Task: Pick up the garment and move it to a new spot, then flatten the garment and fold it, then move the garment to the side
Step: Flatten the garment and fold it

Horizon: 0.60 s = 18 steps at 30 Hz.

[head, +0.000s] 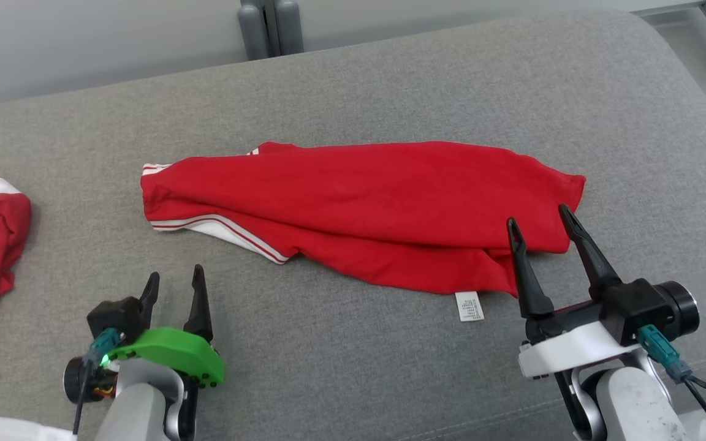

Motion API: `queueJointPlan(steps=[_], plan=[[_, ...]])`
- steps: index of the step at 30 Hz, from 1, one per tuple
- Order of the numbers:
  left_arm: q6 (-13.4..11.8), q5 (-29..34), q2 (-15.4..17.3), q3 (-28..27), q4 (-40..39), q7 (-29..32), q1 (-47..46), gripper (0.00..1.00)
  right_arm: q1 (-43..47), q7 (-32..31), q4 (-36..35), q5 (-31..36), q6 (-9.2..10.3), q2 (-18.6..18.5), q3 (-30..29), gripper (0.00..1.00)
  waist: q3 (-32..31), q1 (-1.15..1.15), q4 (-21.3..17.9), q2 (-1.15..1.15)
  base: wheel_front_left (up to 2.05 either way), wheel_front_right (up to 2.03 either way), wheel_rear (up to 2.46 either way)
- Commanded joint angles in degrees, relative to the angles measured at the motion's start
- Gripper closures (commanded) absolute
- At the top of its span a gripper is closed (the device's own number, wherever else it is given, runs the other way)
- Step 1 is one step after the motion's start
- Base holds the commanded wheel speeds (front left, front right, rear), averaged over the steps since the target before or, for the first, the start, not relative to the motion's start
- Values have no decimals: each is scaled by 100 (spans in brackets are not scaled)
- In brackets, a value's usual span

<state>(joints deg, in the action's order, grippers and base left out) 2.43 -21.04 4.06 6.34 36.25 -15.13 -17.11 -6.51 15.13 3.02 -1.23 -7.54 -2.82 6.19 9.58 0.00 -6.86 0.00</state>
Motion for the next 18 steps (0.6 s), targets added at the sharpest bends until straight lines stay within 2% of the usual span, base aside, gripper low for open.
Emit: queueJointPlan(steps=[1,6,15,16,17,18], plan=[[63,75,61,48,285,-2,-265,0,-96,3,-16,62,10,-13,-11,0,156,0,-106,0,0,0,0],[225,100,56,150,1122,-3,-1047,0,-177,2,-61,96,10,-13,-93,0,489,0,-228,0,0,0,0],[401,82,-6,201,1787,5,-1797,0,-386,3,-168,86,10,-11,-151,0,986,0,-322,0,0,0,0],[391,126,-4,199,1803,10,-1830,68,-397,2,-172,83,10,-11,-158,0,1010,0,-321,0,0,0,0],[397,154,-6,208,1810,10,-1837,100,-411,2,-179,80,10,-11,-159,0,1024,0,-320,0,0,0,0],[414,131,-18,184,1776,11,-1833,100,-425,2,-185,75,10,-11,-167,0,1033,0,-315,0,0,0,0]])
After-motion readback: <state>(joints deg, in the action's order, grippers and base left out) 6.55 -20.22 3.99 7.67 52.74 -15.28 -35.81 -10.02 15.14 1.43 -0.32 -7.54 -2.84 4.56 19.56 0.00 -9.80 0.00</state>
